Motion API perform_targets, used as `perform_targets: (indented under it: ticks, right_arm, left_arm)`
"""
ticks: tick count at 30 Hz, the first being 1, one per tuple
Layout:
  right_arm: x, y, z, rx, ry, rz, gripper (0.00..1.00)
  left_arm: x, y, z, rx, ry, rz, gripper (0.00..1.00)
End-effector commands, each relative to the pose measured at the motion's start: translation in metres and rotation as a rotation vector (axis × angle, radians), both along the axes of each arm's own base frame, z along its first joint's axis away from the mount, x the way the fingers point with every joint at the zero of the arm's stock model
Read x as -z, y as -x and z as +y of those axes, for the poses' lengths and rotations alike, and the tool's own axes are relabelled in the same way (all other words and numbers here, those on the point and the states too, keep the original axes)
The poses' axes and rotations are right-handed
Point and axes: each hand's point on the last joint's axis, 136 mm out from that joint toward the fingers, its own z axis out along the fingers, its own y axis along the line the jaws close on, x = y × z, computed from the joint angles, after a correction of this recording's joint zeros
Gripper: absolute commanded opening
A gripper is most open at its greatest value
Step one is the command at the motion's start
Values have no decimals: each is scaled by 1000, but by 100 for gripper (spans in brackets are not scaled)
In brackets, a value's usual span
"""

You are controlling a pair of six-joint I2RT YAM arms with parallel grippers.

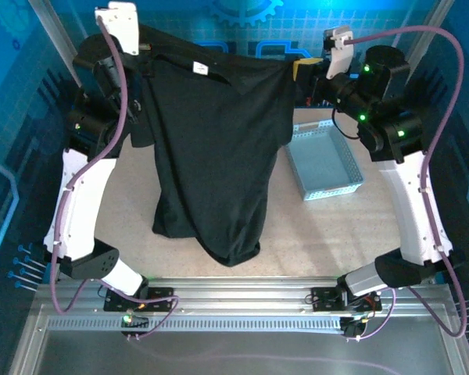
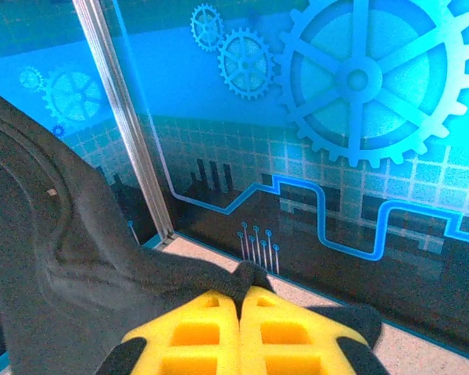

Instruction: Fold the inside-out t-shirt

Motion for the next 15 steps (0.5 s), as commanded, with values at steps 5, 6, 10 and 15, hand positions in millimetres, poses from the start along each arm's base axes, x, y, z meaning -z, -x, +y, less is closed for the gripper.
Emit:
perform_targets:
  ticks: [5, 6, 10, 15]
  right_arm:
    - [-9, -9, 66, -164, 11, -103, 0]
    - [-9, -12, 77, -192, -1, -105, 0]
    - [-3, -29, 125, -298, -17, -111, 0]
    - [-4, -46, 172, -361, 4, -138, 0]
  left_arm:
    - [-79, 97, 73, -201, 57, -284, 0]
    - [-86, 105, 75, -210, 39, -299, 0]
    - [-110, 135, 85, -236, 2, -353, 0]
    - [-131, 182, 84, -121, 38, -437, 0]
